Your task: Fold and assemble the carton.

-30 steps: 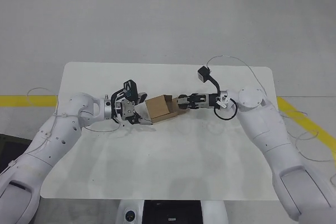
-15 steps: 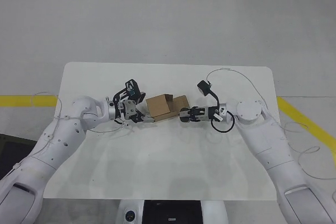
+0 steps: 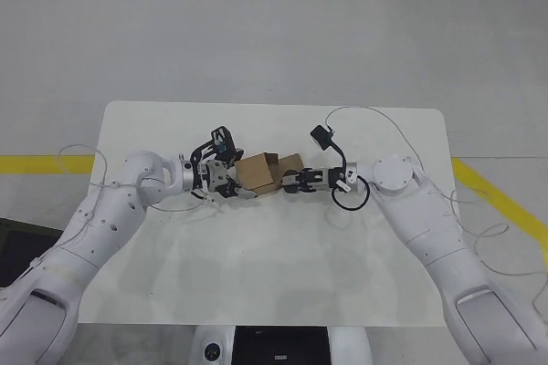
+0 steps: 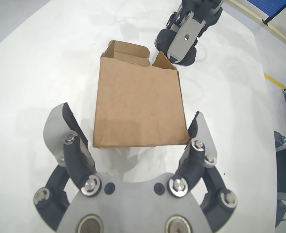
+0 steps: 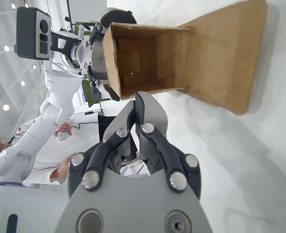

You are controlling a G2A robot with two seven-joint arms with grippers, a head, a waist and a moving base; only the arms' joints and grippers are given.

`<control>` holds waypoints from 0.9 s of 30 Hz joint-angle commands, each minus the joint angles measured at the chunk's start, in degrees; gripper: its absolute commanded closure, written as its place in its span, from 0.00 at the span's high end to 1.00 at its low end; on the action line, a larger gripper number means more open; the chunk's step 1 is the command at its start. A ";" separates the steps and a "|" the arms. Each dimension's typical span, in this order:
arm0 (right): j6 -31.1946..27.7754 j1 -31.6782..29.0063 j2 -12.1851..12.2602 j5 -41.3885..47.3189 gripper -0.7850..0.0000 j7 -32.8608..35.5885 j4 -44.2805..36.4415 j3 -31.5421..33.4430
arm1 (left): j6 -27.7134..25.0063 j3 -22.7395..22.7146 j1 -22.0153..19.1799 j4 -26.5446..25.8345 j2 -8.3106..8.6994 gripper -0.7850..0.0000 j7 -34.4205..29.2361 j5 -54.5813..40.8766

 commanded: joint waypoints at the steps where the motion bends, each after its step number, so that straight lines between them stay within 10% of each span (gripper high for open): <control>1: -1.00 1.14 -0.63 0.79 0.00 0.65 1.70 -1.08 | -0.73 0.13 -0.43 0.78 -0.29 1.00 0.04 0.38; 27: -7.06 7.33 -5.24 5.88 0.00 1.74 13.52 -6.05 | -4.01 -3.27 -1.33 4.77 -1.45 1.00 1.59 -0.62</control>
